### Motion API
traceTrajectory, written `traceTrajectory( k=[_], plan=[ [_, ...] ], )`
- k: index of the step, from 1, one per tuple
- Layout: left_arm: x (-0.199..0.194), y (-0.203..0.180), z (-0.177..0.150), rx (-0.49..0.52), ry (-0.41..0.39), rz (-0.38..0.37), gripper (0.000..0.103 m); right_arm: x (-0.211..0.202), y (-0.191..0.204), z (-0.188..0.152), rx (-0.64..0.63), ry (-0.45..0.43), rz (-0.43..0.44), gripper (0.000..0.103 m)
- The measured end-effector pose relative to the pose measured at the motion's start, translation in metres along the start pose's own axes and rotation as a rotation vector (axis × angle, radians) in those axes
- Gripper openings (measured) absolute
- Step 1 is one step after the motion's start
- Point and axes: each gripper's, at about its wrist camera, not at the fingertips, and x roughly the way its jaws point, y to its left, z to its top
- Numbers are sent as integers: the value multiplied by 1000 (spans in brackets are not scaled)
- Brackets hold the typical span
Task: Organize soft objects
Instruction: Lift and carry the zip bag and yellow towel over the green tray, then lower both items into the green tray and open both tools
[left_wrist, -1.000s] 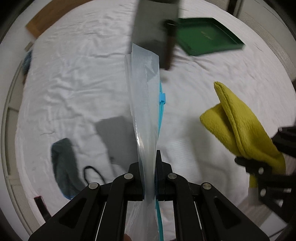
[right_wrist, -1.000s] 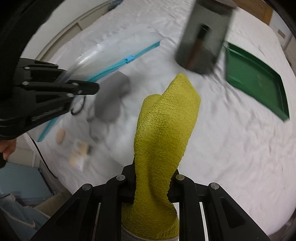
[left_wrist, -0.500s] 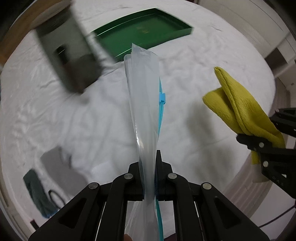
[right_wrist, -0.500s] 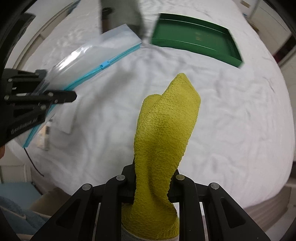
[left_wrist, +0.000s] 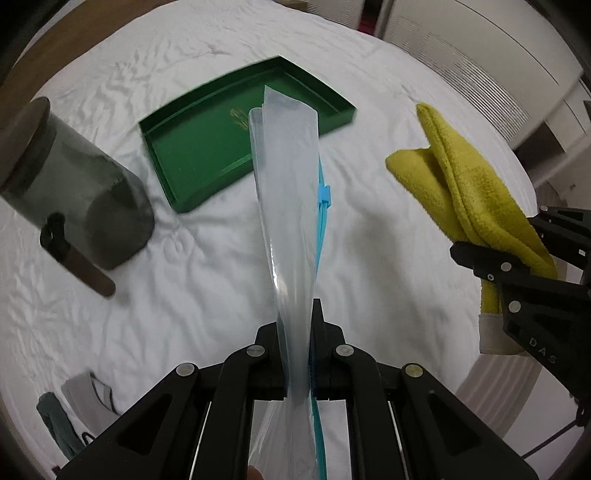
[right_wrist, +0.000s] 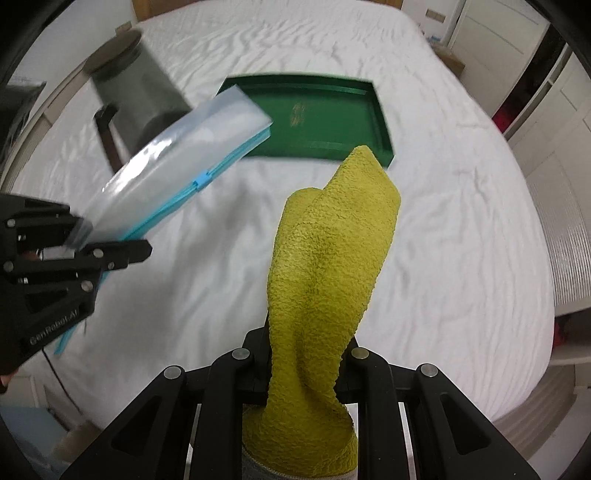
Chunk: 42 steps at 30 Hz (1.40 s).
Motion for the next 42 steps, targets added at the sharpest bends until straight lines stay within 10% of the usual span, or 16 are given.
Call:
traceTrajectory(
  k=[22, 42],
  plan=[
    [40, 74, 129, -269, -222, 226, 7, 36, -57, 127, -39, -300, 16, 19],
    [126, 112, 174, -389, -149, 387, 11, 121, -45, 133, -36, -211, -39, 19]
  ],
)
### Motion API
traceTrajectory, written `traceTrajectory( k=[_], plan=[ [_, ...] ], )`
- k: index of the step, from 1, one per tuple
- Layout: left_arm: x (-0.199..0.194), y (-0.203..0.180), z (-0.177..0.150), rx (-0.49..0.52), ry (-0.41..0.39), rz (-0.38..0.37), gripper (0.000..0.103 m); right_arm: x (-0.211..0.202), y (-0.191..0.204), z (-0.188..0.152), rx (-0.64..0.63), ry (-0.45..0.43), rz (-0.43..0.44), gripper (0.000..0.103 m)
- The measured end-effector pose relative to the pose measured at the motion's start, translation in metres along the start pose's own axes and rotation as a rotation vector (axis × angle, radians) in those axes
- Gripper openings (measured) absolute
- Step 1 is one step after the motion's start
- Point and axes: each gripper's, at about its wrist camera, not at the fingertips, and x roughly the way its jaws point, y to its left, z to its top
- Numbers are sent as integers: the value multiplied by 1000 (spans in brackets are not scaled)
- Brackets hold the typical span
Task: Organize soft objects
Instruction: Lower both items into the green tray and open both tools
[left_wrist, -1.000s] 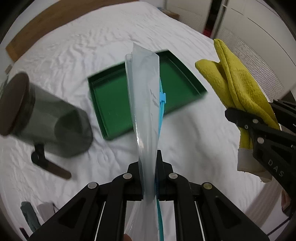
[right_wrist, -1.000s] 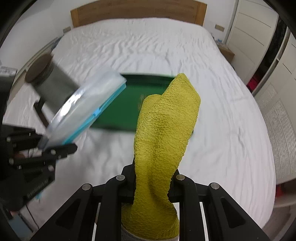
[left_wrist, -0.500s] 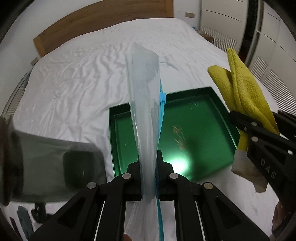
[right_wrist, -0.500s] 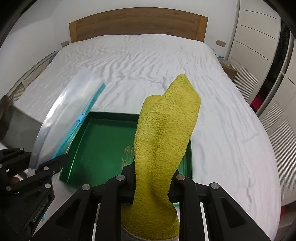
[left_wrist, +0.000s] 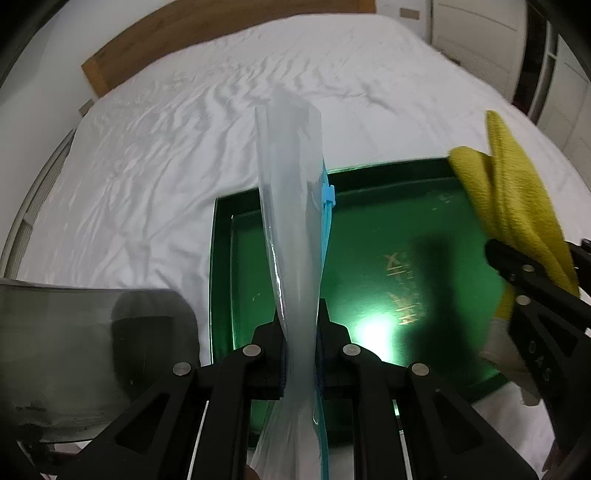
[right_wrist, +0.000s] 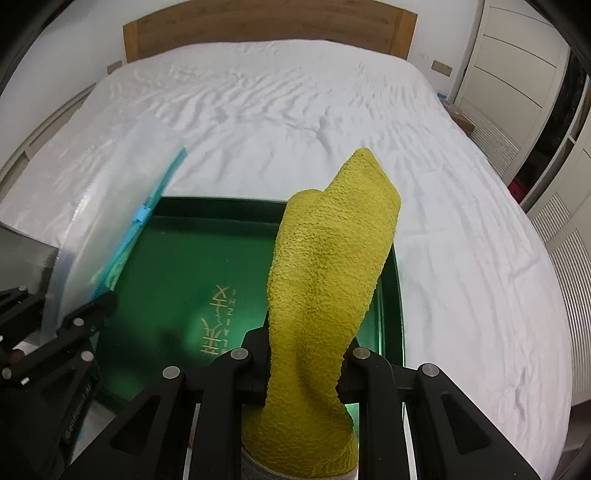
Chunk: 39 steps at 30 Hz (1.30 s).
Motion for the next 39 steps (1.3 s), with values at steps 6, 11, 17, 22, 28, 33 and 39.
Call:
traceTrajectory(
  k=[6, 11, 17, 22, 28, 33, 39],
  plan=[
    [18, 4, -3, -10, 46, 63, 11, 23, 5, 7, -5, 27, -6, 20],
    [20, 4, -4, -12, 48, 70, 13, 51, 7, 19, -6, 42, 0, 21],
    [18, 4, -4, -25, 43, 67, 27, 74, 11, 27, 14, 45, 15, 27],
    [18, 5, -3, -27, 43, 65, 33, 74, 13, 25, 22, 36, 33, 33],
    [17, 7, -2, -21, 25, 56, 46, 71, 17, 26, 18, 8, 28, 53],
    [15, 10, 0, -24, 6, 52, 54, 69, 21, 28, 11, -16, 26, 69],
    [7, 11, 3, -11, -32, 54, 55, 64, 27, 27, -3, -50, 14, 81]
  ],
)
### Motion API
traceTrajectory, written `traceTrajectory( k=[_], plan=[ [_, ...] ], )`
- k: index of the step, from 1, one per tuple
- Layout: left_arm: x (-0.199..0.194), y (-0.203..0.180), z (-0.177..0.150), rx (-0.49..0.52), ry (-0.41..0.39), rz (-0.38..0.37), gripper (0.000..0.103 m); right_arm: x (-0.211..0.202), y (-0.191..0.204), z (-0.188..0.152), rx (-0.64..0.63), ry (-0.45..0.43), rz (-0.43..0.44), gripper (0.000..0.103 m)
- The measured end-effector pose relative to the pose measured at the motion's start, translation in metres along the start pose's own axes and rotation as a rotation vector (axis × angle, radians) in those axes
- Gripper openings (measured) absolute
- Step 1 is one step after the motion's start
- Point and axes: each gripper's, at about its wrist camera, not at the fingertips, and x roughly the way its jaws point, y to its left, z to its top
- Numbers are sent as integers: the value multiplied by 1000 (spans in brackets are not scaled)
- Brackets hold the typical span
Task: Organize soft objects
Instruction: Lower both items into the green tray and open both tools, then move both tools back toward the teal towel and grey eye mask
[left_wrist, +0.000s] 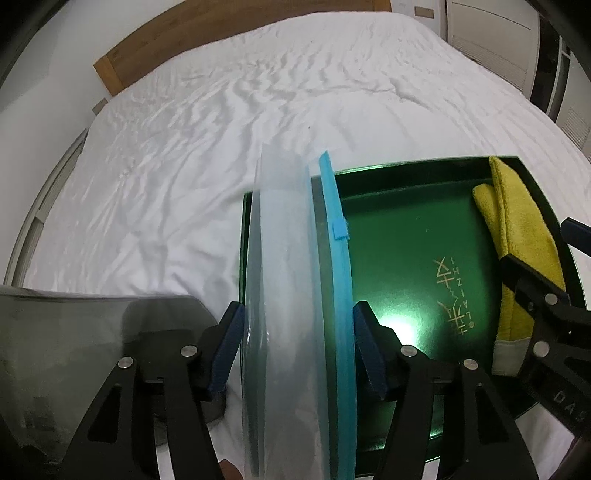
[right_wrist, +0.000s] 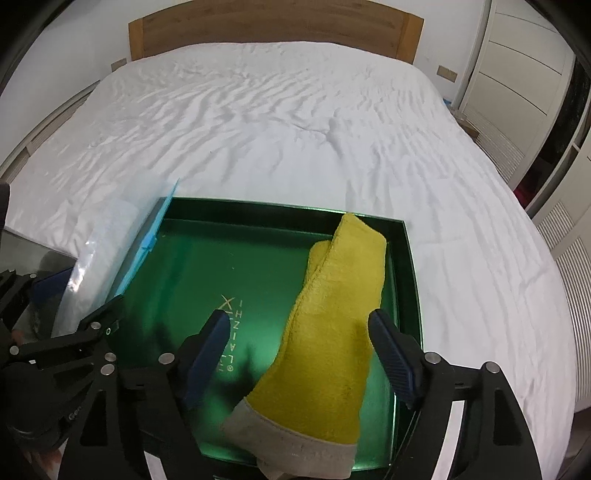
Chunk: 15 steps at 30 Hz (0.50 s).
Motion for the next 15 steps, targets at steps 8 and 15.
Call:
traceTrajectory(
  k=[8, 15],
  plan=[
    [-12, -1, 3, 6, -43, -8, 55, -12, 4, -4, -5, -34, -37, 84],
    [-37, -4, -2, 10, -94, -59, 55, -38, 3, -14, 21, -79, -69, 85]
  ],
)
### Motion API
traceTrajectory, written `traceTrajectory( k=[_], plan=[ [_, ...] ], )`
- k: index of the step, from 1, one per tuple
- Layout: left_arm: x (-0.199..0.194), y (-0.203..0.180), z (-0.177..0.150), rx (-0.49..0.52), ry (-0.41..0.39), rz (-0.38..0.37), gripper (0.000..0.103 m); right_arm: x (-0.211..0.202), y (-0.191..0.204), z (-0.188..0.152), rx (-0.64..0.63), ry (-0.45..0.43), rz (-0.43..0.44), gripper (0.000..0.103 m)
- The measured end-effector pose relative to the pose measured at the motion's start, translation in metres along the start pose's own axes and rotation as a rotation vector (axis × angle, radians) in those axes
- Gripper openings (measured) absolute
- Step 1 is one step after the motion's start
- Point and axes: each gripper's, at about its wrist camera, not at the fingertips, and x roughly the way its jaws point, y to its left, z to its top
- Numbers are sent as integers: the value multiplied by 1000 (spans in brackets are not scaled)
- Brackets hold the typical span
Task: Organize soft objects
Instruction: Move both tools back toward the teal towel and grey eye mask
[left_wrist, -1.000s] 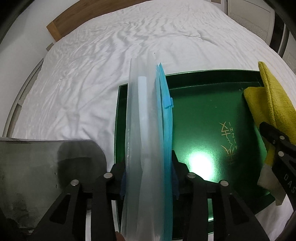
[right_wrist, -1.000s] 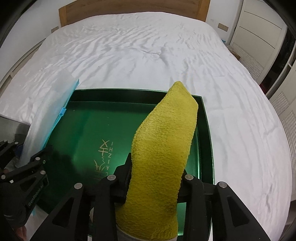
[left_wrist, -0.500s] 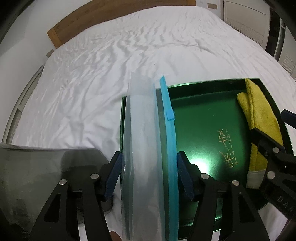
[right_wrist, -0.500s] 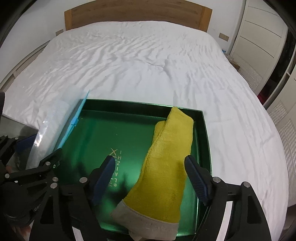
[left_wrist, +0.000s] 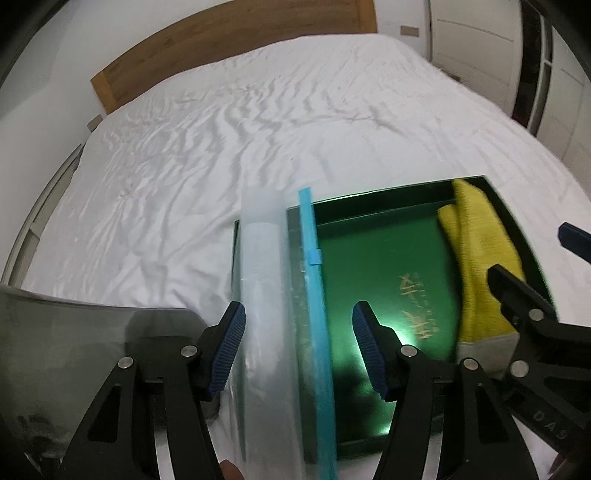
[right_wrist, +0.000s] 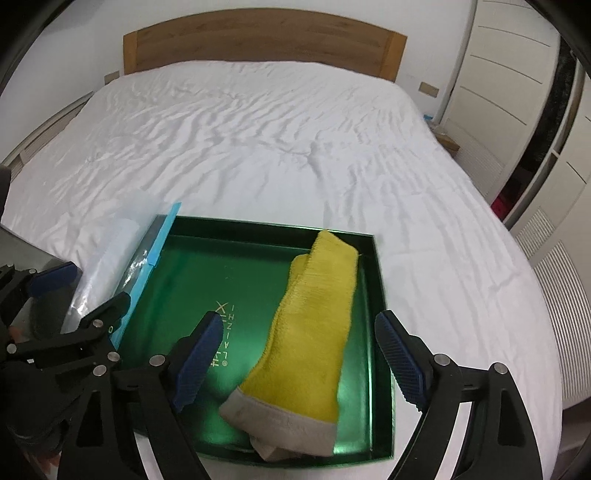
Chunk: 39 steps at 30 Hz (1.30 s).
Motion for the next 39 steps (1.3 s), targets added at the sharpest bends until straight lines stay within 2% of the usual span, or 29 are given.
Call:
traceTrajectory(
  k=[7, 13, 17, 22, 31, 34, 39],
  plan=[
    [-43, -3, -10, -29, -49, -78, 54, -45, -10, -19, 41, -35, -42, 85],
    [-91, 10, -42, -93, -57, -169, 54, -93, -8, -49, 71, -29, -87, 85],
    [-133, 35, -76, -92, -66, -220, 54, -127, 9, -70, 71, -22, -91, 85],
    [-180, 88, -127, -76, -68, -240, 54, -181, 60, -97, 68, -19, -57, 85],
    [-249, 213, -236, -10, -59, -160, 54, -273, 198, -129, -5, -35, 69, 85],
    [-261, 261, -267, 18, -39, -94, 55, -295, 244, -135, -18, -43, 118, 85],
    [-263, 352, -304, 1, 11, 18, 55, -306, 317, -142, -5, -32, 214, 85]
  ],
)
